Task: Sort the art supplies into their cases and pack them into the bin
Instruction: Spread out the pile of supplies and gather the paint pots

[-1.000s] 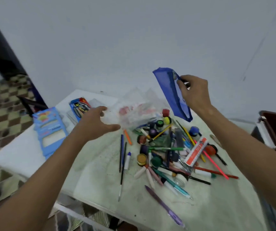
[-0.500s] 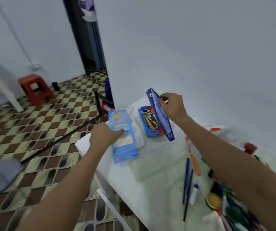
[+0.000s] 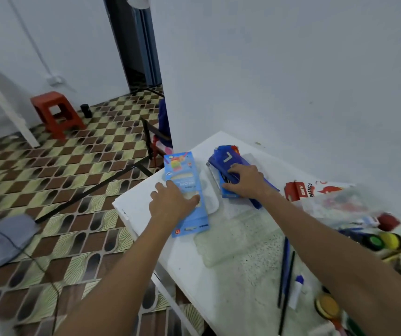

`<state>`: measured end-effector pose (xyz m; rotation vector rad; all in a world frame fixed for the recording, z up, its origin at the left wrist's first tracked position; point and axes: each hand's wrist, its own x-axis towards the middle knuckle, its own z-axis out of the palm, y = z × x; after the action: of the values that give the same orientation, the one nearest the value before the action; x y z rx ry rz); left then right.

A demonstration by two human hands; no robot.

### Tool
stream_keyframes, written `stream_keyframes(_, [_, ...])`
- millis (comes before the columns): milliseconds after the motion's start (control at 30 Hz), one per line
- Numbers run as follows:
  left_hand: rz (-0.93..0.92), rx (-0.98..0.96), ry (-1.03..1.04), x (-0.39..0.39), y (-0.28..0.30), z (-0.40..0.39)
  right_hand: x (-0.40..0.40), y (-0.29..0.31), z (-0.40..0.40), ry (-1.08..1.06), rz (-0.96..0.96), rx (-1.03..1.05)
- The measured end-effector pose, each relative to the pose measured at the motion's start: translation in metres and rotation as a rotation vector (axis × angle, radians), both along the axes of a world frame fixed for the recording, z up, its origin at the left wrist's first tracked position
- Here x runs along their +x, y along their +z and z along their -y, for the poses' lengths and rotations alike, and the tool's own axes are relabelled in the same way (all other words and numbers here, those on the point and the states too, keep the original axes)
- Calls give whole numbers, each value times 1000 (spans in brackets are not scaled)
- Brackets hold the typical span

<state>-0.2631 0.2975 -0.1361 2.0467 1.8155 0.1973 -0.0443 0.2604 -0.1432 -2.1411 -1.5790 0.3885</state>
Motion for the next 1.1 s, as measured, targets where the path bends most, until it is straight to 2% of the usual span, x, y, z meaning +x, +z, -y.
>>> stream_keyframes(167, [-50, -6, -22, 5, -1, 5, 7, 2, 13, 72, -134, 65])
stream_keyframes(233, [-110, 54, -26, 11, 4, 7, 18, 7, 22, 15, -184, 90])
stream_keyframes(300, [-135, 159, -77, 24, 11, 11, 38, 8, 37, -43, -126, 97])
stream_keyframes(367, [-63, 235, -205, 44, 17, 15, 62, 10, 60, -94, -5, 42])
stream_keyframes(500, [181, 205, -581, 107, 22, 24, 100, 9, 115, -192, 153, -89])
stream_keyframes(600, [130, 157, -809, 158, 21, 32, 116, 7, 145, -201, 153, -128])
stream_keyframes(733, [44, 113, -989, 217, 17, 42, 132, 6, 178, -225, 128, -87])
stream_keyframes(900, [-59, -2, -1045, 262, 7, 48, 146, 4, 212, -209, 71, -39])
stream_keyframes(1100, [-48, -99, -948, 280, -9, 54, 144, -1, 226, -203, 57, -185])
